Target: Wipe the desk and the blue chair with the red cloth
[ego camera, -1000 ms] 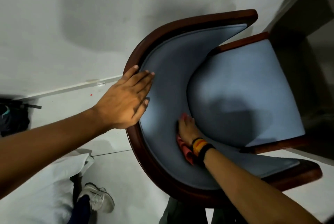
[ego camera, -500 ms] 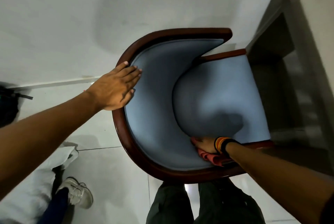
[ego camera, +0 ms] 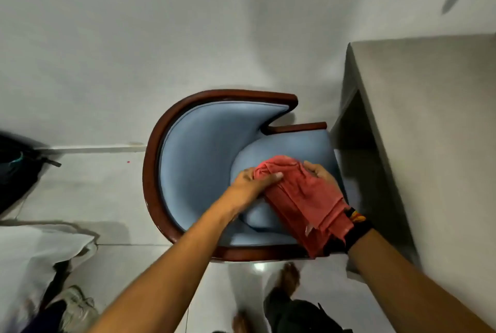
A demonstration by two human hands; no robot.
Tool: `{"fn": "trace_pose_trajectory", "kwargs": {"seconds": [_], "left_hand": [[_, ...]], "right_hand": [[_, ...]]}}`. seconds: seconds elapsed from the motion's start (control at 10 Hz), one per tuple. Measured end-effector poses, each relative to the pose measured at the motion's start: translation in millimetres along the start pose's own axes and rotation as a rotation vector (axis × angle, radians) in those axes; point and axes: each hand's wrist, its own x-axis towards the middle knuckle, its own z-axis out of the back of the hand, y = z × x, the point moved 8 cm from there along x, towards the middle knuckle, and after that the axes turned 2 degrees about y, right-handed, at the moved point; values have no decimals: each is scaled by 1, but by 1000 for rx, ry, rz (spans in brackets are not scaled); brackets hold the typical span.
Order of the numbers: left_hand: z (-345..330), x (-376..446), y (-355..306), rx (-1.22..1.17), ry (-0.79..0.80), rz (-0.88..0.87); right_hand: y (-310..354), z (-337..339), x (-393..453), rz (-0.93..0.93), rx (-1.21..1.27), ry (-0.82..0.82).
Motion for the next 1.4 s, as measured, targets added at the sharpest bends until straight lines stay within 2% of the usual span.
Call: {"fn": "trace_pose_trajectory", "kwargs": {"seconds": [0.1,0.2,0.3,0.5,0.7,0.9,1.0,1.1,1.2,1.3,1.4], "left_hand": [[-14,-33,-26,-21,-83,-66],[-32,-70,-44,-16,-168,-129],[-77,-105,-50,-9,-171,-173],[-234,-172,-48,-87,-79,-136],[-393,-196,-43,-94,-30,-139],[-561,-207,-1,117,195,-83],[-632,-217,36,178,294,-47],[-682,-222,66,311,315,-59],[-713,-227,85,490,342,-86],[-732,-234,94,713,351,-229],[-725,-257,77,890,241,-481]], "right_hand": [[5,5,-59,125,10,66],[-12,-1,-133,85,131,50],[-23,29,-206,100,-17,-200],[-34,97,-366,333,-176,-642],[-31,182,-514,423,-192,-876],[-74,297,-667,498,-2,-1097],[-106,348,-727,464,-24,-1254],[-126,371,-767,377,-208,-1342],[-147,385,-786,336,-233,-1362],[-170,396,-793,285,-390,-1417],[-170,373,-788,316,-648,-1475]]}}
